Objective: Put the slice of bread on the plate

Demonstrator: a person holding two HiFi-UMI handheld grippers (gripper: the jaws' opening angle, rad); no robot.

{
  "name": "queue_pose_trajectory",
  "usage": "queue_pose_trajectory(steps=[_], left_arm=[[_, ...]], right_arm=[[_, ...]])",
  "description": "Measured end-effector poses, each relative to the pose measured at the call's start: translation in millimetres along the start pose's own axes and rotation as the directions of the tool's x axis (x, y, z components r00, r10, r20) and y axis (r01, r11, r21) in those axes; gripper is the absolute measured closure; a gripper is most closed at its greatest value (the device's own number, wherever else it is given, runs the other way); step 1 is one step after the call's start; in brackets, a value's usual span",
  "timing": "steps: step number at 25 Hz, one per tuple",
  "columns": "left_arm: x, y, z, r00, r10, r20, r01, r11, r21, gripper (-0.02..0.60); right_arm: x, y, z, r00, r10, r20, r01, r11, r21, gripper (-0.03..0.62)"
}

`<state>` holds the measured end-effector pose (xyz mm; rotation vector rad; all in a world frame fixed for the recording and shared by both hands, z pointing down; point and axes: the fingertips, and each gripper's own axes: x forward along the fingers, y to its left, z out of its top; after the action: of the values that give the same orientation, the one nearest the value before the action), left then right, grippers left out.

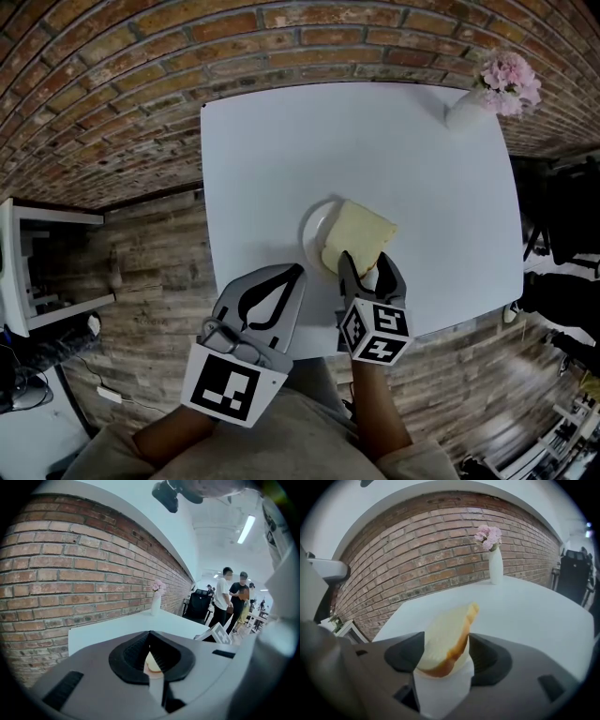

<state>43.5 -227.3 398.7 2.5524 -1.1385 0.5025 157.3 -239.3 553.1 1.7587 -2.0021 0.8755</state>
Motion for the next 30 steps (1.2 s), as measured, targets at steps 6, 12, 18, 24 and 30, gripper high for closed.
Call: queue_pose_trajectory(steps=[6,12,18,24,30], left_arm=[[-0.4,-0.1,-0.1,1.0,0.001,-0.001,-0.001,1.0,-0.004,0.572],[-1.6,-1.3,2.3,1.0,0.002,0.004,-0.002,1.0,-0.004,0.572],[-2.4,-2.5,3.0,1.0,0.0,0.008,0.0,1.0,0.001,0.572],[-4.9,-3.8,2.8,1.0,-0.001,0.011,0.001,1.0,0.003,0.572],[-5.7,-8.2,3.1,1.0,-0.01,0.012,0.01,1.0,0.012,0.572]], right_arm=[[1.2,-4.2,-3.2,0.999,-0.05,-0.019,0.048,0.996,-0.077,0.279],[-2.9,-3.3,6.4,0.999,-0.047,0.015,0.048,0.996,-0.076,0.279],[-7.4,0.0,16.7,0.998,-0.036,0.05,0.039,0.996,-0.074,0.281],[-12.8,4.4,25.0,0.996,-0.02,0.085,0.027,0.997,-0.074,0.313],[-17.9,7.5,31.2,0.994,-0.005,0.111,0.014,0.997,-0.074,0.381]])
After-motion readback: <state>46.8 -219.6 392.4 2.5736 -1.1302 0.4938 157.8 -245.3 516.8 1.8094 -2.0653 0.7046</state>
